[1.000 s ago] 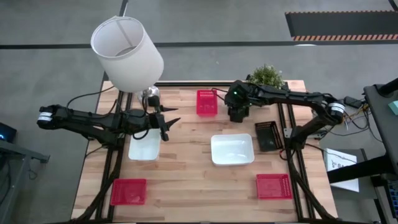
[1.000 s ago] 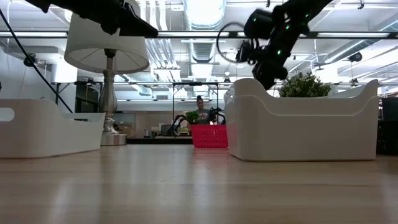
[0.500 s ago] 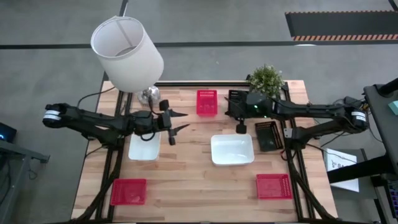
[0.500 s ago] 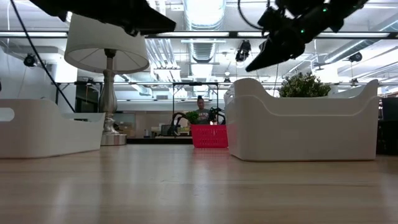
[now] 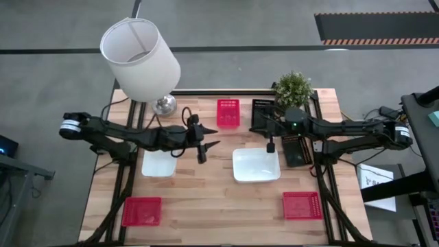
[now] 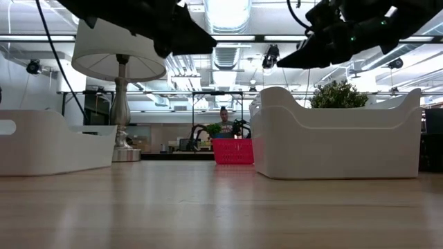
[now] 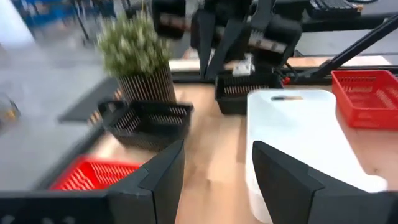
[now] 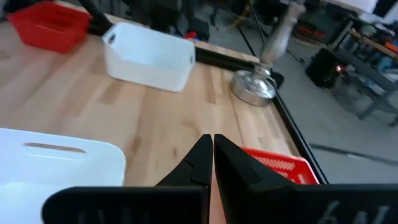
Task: Stack baskets by color
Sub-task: Stack the bottom left red bin into the top red bin
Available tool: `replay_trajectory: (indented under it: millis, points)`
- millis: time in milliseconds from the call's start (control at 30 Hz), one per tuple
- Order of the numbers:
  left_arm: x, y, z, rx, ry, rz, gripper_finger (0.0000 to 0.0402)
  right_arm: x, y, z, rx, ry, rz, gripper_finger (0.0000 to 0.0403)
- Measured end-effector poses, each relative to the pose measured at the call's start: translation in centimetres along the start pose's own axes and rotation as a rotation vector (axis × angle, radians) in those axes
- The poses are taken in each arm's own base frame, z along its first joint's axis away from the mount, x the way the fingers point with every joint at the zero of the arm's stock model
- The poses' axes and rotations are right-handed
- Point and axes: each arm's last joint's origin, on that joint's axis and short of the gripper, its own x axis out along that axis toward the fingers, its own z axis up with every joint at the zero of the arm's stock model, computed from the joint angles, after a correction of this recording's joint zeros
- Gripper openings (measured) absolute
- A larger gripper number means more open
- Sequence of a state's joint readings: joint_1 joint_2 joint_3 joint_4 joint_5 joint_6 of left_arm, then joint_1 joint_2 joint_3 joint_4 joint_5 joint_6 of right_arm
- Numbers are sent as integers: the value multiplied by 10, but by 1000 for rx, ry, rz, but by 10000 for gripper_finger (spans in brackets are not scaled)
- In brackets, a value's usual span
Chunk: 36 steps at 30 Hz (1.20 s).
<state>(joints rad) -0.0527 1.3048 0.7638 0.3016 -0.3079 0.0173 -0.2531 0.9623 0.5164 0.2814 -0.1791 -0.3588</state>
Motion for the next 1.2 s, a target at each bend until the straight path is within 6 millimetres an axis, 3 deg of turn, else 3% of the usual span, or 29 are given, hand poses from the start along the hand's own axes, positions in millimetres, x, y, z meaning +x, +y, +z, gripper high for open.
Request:
replay_trajectory:
  millis: [200, 533, 733, 867, 1000, 1200]
  points:
    - [-4, -11, 0, -201, 117, -27, 173, 0, 0, 1, -20, -22, 5, 9]
    - [-11, -55, 12, -409, 241, -112, 173, 0, -1, 5, -69, -33, 0, 9]
    - [-15, -76, 0, -600, 594, 23, 173, 0, -1, 4, -109, -31, 0, 9]
    - [-22, -90, 2, -802, 926, 136, 173, 0, -1, 4, -119, -30, 0, 9]
    - [-33, -116, -1, -930, 1270, 193, 173, 0, -1, 3, -135, -24, 2, 9]
    - [-48, -146, -3, -1027, 1513, 177, 173, 0, -1, 3, -158, -21, 3, 9]
